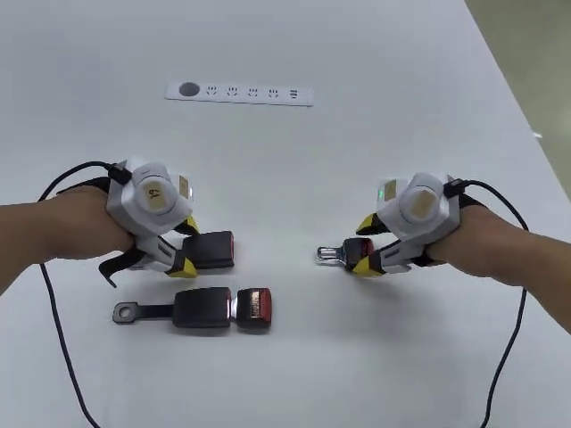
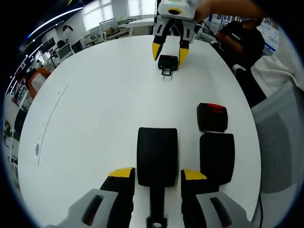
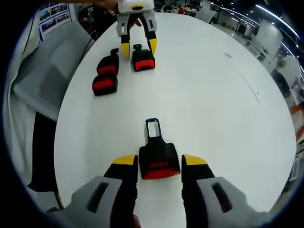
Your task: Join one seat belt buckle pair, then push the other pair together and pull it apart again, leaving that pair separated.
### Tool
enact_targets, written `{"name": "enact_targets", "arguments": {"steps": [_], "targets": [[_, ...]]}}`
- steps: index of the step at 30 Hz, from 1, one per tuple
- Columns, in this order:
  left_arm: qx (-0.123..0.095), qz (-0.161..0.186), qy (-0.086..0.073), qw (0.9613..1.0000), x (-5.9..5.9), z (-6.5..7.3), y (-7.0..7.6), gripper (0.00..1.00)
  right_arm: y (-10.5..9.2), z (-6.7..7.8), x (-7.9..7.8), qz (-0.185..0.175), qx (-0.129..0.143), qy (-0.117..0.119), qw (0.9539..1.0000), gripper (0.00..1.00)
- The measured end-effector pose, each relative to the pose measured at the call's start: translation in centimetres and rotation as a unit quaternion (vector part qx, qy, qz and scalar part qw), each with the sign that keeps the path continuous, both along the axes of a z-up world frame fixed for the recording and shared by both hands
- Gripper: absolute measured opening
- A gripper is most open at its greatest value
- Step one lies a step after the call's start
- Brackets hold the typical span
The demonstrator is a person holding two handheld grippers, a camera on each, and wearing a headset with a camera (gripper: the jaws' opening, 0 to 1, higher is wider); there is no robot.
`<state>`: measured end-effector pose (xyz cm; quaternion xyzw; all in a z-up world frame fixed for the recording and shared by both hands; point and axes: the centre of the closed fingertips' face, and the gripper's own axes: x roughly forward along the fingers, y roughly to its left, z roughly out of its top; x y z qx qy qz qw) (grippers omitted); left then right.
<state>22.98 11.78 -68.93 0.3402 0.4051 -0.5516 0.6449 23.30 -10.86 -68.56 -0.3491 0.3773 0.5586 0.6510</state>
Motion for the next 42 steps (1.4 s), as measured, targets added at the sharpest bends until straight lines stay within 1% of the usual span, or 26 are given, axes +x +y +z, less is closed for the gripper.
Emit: {"name": "enact_targets", "arguments": {"steps": [3,4,6,10,14,16,20,25,28,31,34,38,41,42], "targets": [[0.004,-0.007,0.004,1.0,0.0,-0.5,0.1,0.37,-0.1,-0.2,0.0,0.005,-0.004,0.002,1.0,0.33],[0.003,-0.01,0.008,0.9999,-0.1,-0.4,0.1,0.36,-0.2,-0.3,0.0,0.011,-0.006,0.002,0.9999,0.33],[-0.001,-0.011,0.008,0.9999,-0.1,-0.4,-0.1,0.35,-0.2,-0.4,-0.1,0.019,-0.009,0.003,0.9998,0.33],[-0.001,-0.017,0.008,0.9998,-0.1,-0.2,-0.1,0.34,-0.1,-0.4,0.0,0.018,-0.001,0.011,0.9998,0.33],[0.008,-0.027,0.008,0.9996,-0.2,-0.2,-0.1,0.33,0.0,-0.5,-0.1,0.014,0.002,0.019,0.9997,0.33],[0.011,-0.033,0.007,0.9994,-0.1,-0.1,0.0,0.33,0.0,-0.6,-0.1,0.015,0.002,0.02,0.9997,0.33],[0.014,-0.039,0.006,0.9991,-0.4,0.2,-0.2,0.33,0.1,-0.7,0.2,0.012,0.004,0.02,0.9997,0.33],[0.019,-0.041,0.007,0.999,-0.9,0.7,-0.5,0.33,0.8,-0.5,0.3,0.003,0.011,0.017,0.9998,0.33],[0.02,-0.042,0.007,0.9989,-0.9,0.8,-0.5,0.33,1.7,-0.4,-0.1,0.006,0.015,0.015,0.9998,0.33],[0.019,-0.041,0.007,0.9989,-0.9,0.8,-0.5,0.33,2.5,-0.3,0.0,0.009,0.02,0.014,0.9997,0.33],[0.018,-0.041,0.007,0.999,-0.8,0.7,-0.5,0.33,3.9,-0.2,-0.1,0.006,0.031,0.014,0.9994,0.33],[0.02,-0.043,0.006,0.9988,-0.8,0.7,-0.5,0.33,5.8,-0.2,-0.2,0.013,0.041,0.012,0.999,0.33],[0.021,-0.045,0.007,0.9987,-0.8,0.7,-0.5,0.33,7.6,-0.2,-0.2,0.011,0.049,0.01,0.9987,0.33],[0.022,-0.045,0.007,0.9987,-0.8,0.7,-0.5,0.33,7.8,-0.2,-0.2,0.012,0.05,0.009,0.9986,0.33]]}}
